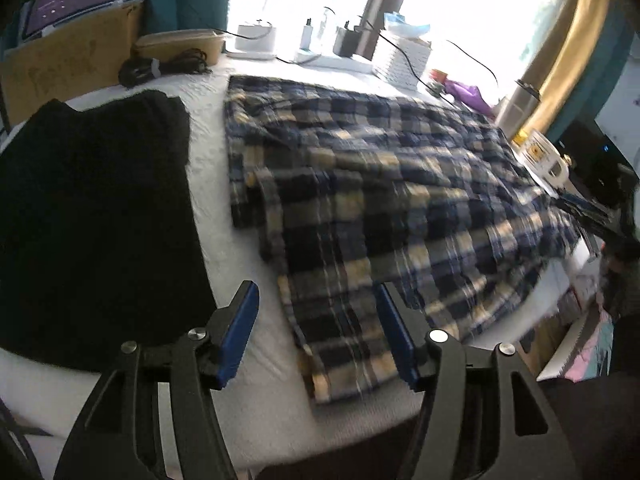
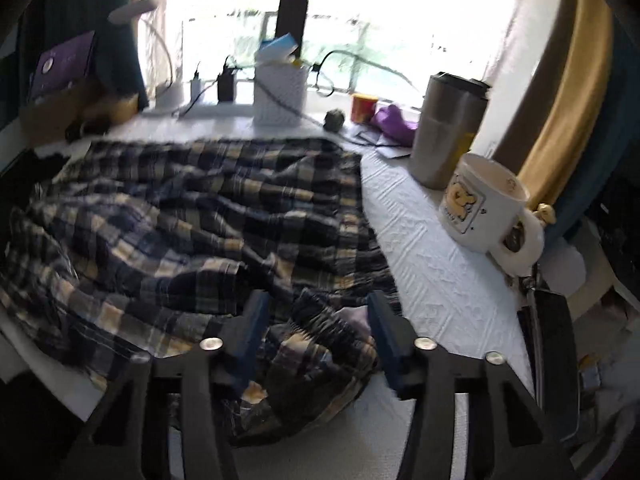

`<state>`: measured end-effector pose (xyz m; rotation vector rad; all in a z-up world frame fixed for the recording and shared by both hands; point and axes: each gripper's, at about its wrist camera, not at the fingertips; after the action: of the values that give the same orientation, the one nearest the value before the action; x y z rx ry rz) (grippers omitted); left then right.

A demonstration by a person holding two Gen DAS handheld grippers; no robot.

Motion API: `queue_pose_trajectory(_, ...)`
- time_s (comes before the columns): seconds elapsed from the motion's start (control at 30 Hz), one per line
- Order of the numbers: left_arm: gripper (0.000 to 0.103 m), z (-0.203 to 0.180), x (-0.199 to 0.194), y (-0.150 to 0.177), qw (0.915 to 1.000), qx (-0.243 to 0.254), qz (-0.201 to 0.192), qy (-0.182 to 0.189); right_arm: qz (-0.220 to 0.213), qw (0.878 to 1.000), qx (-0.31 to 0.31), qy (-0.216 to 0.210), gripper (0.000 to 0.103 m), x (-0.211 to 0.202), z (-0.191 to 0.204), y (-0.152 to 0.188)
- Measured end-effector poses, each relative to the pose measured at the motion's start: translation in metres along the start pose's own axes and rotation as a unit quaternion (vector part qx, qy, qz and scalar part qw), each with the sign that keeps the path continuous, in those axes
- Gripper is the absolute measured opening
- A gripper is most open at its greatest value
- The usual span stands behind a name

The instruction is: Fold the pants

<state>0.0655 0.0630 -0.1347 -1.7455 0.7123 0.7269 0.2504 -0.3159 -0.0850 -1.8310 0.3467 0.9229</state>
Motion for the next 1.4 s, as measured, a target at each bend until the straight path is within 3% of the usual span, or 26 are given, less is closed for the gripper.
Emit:
queue_pose_trajectory(0.07, 0.061, -0.003, -0.001, 0.005, 0.9999, 0.011, -0.007, -0.006, 0.019, 1.0, -0.013, 0.005, 0.036, 0.01, 0.001, 0.004)
queue_pose_trajectory(0.13, 0.061, -0.005, -0.004, 0.011, 0.9998, 0.015, -0.012, -0.007, 0.035, 0.999, -0.025, 0.009, 0.032, 0.015, 0.003, 0.011)
queue_pose_trajectory(0.17, 0.061, -0.005, -0.005, 0.013, 0.9998, 0.014, -0.015, -0.006, 0.036, 0.999, -0.028, 0.017, 0.021, 0.014, 0.003, 0.015)
queue_pose_trajectory(0.27, 0.061, -0.009, -0.006, 0.02, 0.9992, 0.026, -0.026, -0.015, 0.028, 0.999, 0.009, 0.032, 0.012, 0.003, -0.012, 0.022)
queue_pose_trajectory(0.37, 0.061, -0.015, -0.005, 0.023, 0.9983, 0.04, -0.029, -0.03, 0.023, 0.997, 0.063, 0.04, 0.01, -0.005, -0.035, 0.031)
queue_pose_trajectory(0.67, 0.06, -0.018, -0.003, 0.023, 0.9988, 0.038, -0.03, -0.011, 0.013, 0.987, 0.159, 0.024, 0.01, -0.013, -0.062, 0.063)
queue_pose_trajectory(0.83, 0.025, -0.019, -0.004, 0.023, 0.9987, 0.041, -0.029, -0.006, -0.01, 0.988, 0.148, 0.031, 0.011, -0.021, -0.056, 0.055)
queue_pose_trajectory(0.87, 0.012, -0.02, -0.004, 0.023, 0.9985, 0.046, -0.027, -0.007, -0.012, 0.989, 0.143, 0.034, 0.013, -0.024, -0.055, 0.055)
queue_pose_trajectory(1.0, 0.005, -0.02, -0.009, 0.021, 0.9983, 0.051, -0.028, -0.009, -0.017, 0.991, 0.125, 0.05, 0.025, -0.034, -0.051, 0.055)
queue_pose_trajectory(1.03, 0.005, -0.02, -0.01, 0.021, 0.9982, 0.05, -0.03, -0.011, -0.018, 0.991, 0.121, 0.057, 0.044, -0.038, -0.052, 0.058)
queue_pose_trajectory(1.07, 0.005, -0.018, -0.012, 0.02, 0.9982, 0.049, -0.034, -0.013, -0.021, 0.991, 0.117, 0.063, 0.075, -0.041, -0.052, 0.06)
queue_pose_trajectory(1.13, 0.001, -0.012, -0.017, 0.017, 0.9978, 0.044, -0.042, -0.025, -0.031, 0.992, 0.106, 0.068, 0.093, -0.049, -0.05, 0.065)
queue_pose_trajectory(1.27, 0.001, 0.001, -0.022, 0.011, 0.9975, 0.028, -0.051, -0.039, -0.019, 0.994, 0.064, 0.082, 0.093, -0.056, -0.04, 0.076)
queue_pose_trajectory(1.4, 0.001, 0.002, -0.027, 0.008, 0.9973, 0.028, -0.056, -0.039, -0.02, 0.998, 0.007, 0.064, 0.093, -0.055, -0.015, 0.086)
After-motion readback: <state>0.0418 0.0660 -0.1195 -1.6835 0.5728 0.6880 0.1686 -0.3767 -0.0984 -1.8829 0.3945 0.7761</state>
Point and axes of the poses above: each gripper's, at about its wrist camera, not at the fingertips, and x roughly the way its jaws point, z to its left, y to its underside, and after that the axes turned 1 degree about y, right-handed
